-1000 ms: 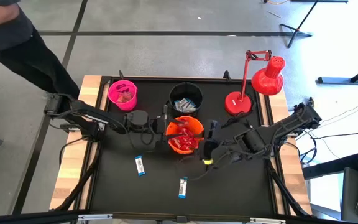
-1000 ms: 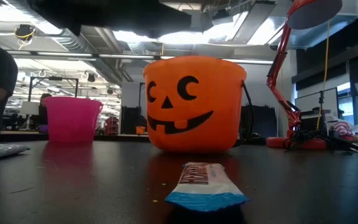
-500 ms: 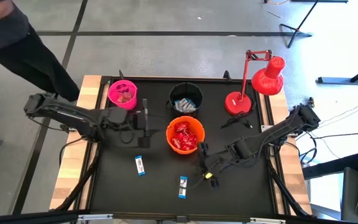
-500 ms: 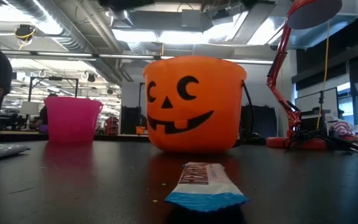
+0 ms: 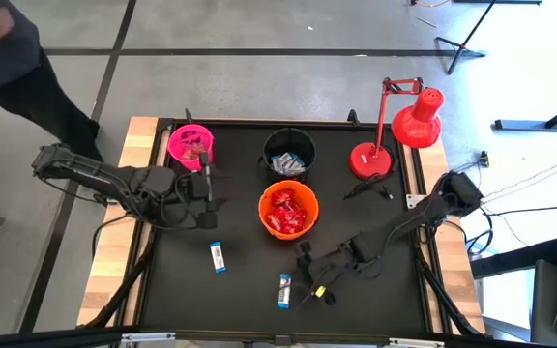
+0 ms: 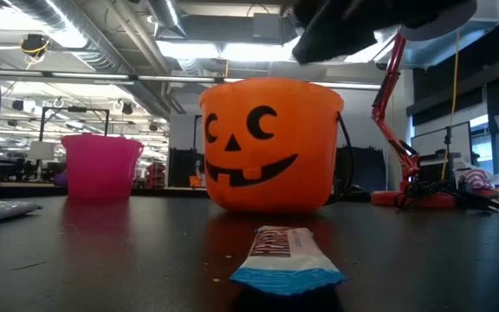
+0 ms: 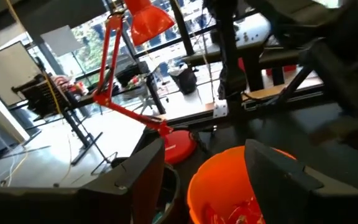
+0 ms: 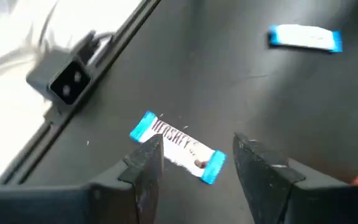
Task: Sort candy
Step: Put the white chocolate into the black bucket
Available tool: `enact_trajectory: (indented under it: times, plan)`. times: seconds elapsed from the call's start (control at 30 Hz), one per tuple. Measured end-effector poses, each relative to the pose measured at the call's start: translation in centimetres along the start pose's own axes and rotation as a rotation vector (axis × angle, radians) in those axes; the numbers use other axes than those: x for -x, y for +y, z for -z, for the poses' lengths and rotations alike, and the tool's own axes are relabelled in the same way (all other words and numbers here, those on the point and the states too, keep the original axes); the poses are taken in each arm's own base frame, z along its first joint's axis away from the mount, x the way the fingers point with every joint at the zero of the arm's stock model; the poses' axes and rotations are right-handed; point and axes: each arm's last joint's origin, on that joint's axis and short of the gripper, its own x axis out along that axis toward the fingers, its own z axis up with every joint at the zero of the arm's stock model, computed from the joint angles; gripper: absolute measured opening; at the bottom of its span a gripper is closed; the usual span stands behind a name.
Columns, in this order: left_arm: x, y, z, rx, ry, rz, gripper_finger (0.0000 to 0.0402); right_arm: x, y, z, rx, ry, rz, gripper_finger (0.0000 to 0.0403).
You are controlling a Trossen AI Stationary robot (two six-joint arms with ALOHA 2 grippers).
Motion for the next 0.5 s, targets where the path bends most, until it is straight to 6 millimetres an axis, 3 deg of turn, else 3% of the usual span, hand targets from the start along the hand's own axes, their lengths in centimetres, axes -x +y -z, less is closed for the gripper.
enact_trajectory:
  times: [0.1, 0.3, 0.5]
  plan:
    - [0.0, -0.1, 0.1, 0.003, 0.014, -0.007, 0.0212, -1.7, 0.1, -0.1, 0.047, 0.061, -0.003, 0.0191]
    - [0.0, -0.2, 0.4, 0.031, 0.041, 0.000, 0.0212, -4.2, 0.1, 1.6, 0.079, 0.232, -0.009, 0.0191]
    - [0.1, -0.4, 1.2, 0.054, 0.119, 0.017, 0.0212, -5.8, 0.8, 2.7, 0.139, 0.265, -0.058, 0.0191]
